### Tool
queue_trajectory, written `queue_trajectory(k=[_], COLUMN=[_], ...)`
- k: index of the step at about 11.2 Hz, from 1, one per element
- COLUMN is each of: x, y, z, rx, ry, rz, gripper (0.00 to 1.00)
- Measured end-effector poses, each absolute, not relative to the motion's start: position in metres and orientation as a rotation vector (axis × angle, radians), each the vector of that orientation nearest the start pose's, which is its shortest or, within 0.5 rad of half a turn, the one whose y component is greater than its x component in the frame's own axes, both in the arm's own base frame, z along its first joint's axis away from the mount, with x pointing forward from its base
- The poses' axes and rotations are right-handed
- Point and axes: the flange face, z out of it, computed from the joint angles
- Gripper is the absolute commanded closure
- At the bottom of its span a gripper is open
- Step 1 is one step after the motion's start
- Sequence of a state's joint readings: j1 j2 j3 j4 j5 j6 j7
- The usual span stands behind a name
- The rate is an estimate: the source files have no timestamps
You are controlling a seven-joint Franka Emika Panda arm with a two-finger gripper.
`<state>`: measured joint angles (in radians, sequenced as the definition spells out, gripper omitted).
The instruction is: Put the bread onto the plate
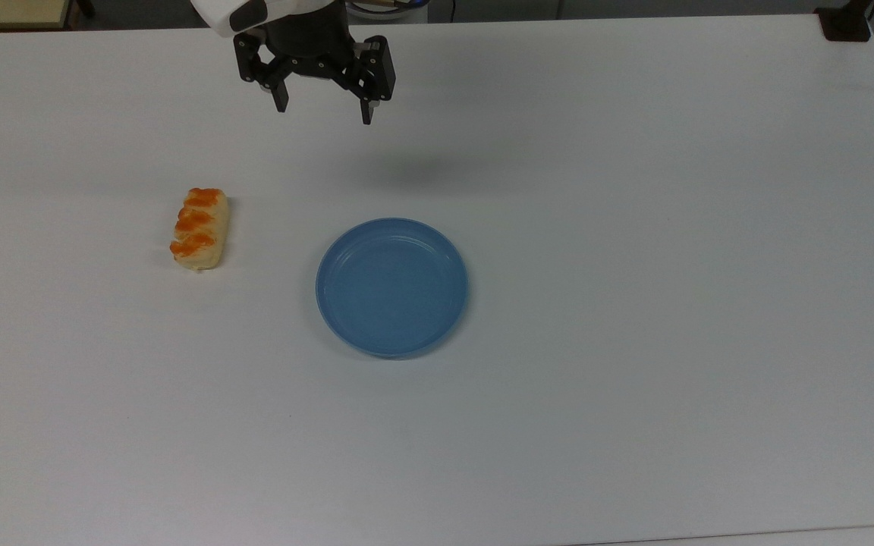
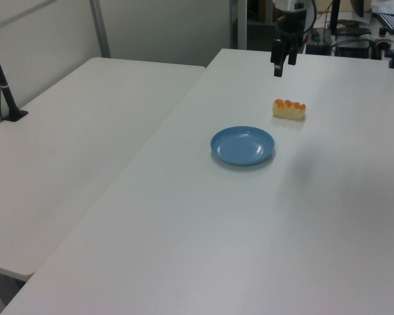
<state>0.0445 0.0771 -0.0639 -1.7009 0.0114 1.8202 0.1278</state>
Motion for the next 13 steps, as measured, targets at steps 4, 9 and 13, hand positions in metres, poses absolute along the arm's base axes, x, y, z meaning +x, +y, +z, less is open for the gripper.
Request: queue_trajectory(k=[4, 9, 13], x=[0.5912, 0.5918, 0.5919], y=[-0.0078, -0.0078, -0.0083], z=[0.537, 0.5349, 0.5351], rx=[-3.128, -3.129, -3.131], ry=[0.186, 0.177, 0.15], rz=[-0.055, -0.049, -0.05], gripper=[0.0, 0.0, 0.0])
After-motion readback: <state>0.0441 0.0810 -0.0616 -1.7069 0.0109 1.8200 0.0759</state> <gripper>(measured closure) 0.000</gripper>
